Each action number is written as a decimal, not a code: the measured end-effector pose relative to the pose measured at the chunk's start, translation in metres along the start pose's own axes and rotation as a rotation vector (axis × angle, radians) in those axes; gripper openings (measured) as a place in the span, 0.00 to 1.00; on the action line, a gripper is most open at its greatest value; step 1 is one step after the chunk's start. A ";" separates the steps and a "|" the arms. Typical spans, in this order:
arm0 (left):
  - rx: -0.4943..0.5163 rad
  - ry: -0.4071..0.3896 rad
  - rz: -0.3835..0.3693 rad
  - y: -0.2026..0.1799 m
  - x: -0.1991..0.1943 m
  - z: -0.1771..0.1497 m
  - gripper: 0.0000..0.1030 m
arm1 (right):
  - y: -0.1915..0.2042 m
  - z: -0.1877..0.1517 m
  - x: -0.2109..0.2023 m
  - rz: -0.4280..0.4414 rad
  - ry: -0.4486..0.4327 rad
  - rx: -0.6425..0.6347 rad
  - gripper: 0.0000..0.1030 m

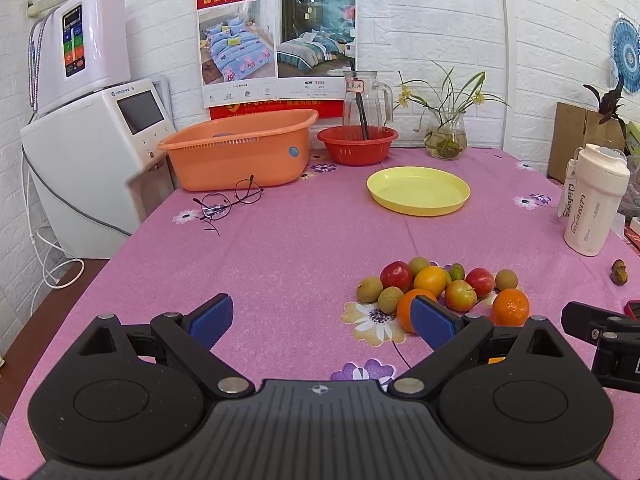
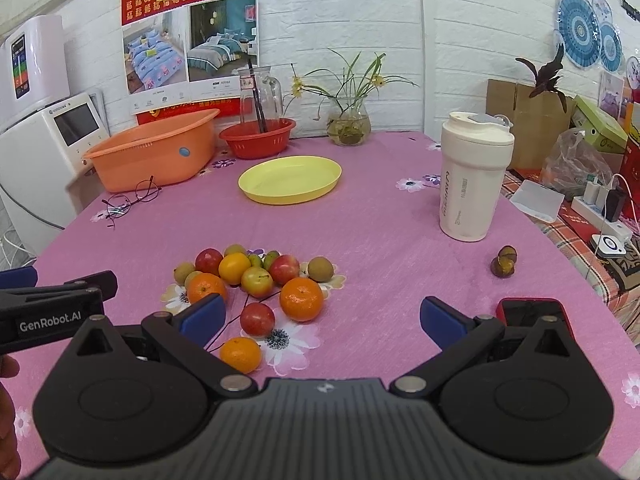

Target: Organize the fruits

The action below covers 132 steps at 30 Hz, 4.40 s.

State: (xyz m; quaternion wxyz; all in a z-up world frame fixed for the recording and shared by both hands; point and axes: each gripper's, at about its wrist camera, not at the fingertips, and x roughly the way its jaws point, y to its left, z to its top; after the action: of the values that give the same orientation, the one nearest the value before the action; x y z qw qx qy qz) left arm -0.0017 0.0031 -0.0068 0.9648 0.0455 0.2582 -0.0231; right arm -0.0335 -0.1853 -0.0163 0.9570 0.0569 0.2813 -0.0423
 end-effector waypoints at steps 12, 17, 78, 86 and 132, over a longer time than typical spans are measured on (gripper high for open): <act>-0.002 -0.007 -0.015 0.001 -0.001 -0.001 0.93 | 0.001 -0.003 -0.002 0.008 -0.018 -0.010 0.75; 0.000 -0.002 -0.021 0.000 0.001 -0.002 0.93 | 0.002 -0.004 -0.003 0.007 -0.034 -0.016 0.75; 0.059 0.165 -0.291 -0.038 0.094 -0.008 0.50 | -0.023 -0.004 0.084 0.154 0.122 -0.027 0.74; 0.069 0.186 -0.290 -0.040 0.104 -0.008 0.42 | -0.020 0.001 0.089 0.203 0.109 -0.031 0.74; 0.127 0.015 -0.238 -0.036 0.063 0.015 0.36 | -0.017 0.020 0.063 0.183 0.025 -0.055 0.74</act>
State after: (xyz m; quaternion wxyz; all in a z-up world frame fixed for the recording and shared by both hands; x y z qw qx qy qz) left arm 0.0574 -0.0359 -0.0281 0.9485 0.0755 0.2668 -0.1535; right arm 0.0275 -0.2077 -0.0355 0.9545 0.0567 0.2880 0.0534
